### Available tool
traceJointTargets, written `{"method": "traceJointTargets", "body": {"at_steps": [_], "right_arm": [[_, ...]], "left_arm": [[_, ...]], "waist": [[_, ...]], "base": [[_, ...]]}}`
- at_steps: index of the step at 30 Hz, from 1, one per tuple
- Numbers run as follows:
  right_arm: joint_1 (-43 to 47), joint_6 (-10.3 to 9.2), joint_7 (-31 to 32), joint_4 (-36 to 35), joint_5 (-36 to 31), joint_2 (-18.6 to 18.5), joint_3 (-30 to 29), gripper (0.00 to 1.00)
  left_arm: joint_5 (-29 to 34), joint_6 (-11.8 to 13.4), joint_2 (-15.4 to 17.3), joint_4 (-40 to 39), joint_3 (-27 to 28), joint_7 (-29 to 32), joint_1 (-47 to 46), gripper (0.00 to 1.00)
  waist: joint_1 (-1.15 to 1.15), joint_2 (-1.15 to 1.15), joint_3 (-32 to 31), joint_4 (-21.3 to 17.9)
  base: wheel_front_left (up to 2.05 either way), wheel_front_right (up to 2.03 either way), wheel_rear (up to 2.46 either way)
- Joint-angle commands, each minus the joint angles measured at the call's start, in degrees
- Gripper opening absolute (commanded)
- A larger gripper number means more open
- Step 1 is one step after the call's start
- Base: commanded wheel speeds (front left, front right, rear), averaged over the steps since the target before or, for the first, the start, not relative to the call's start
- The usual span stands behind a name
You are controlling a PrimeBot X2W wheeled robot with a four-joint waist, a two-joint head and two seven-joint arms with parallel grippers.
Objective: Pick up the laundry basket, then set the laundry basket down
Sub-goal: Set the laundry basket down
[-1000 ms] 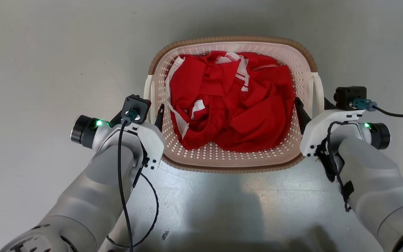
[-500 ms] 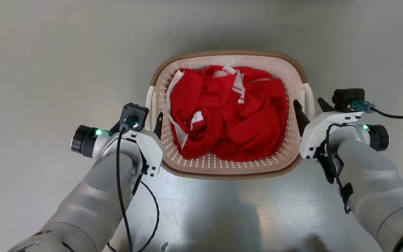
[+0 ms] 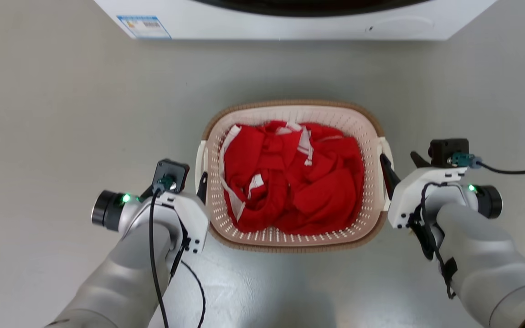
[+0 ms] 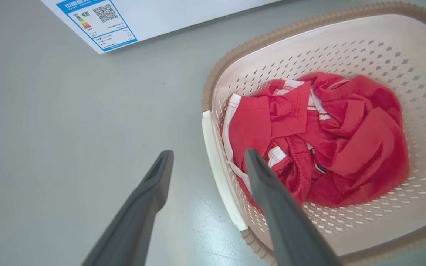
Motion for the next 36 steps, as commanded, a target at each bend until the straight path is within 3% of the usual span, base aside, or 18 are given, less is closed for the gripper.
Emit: {"method": "traceJointTargets", "body": {"at_steps": [1,19,29,36], "right_arm": [[3.6,0.12,-0.2,-0.4,0.5,0.7,0.7,1.00],[9.0,0.12,-1.8,-2.2,4.0,0.7,2.8,1.00],[10.6,0.12,-3.5,-1.9,4.5,0.7,3.1,1.00],[10.5,0.12,-3.9,-2.6,3.1,0.7,0.7,1.00]], "left_arm": [[-0.7,0.4,1.2,0.3,0.5,-0.4,1.5,1.00],[-2.2,0.6,1.2,1.3,2.6,-0.8,7.3,1.00],[0.9,1.8,2.3,-2.1,9.2,-0.8,10.7,1.00],[7.5,4.5,5.1,-9.7,17.9,-0.8,14.4,1.00]], "waist": [[0.00,0.00,-2.1,-0.1],[0.00,0.00,-15.3,-0.4],[0.00,0.00,-21.7,-0.2],[0.00,0.00,-24.9,-0.5]], "base": [[0.00,0.00,0.00],[0.00,0.00,0.00],[0.00,0.00,0.00],[0.00,0.00,0.00]]}}
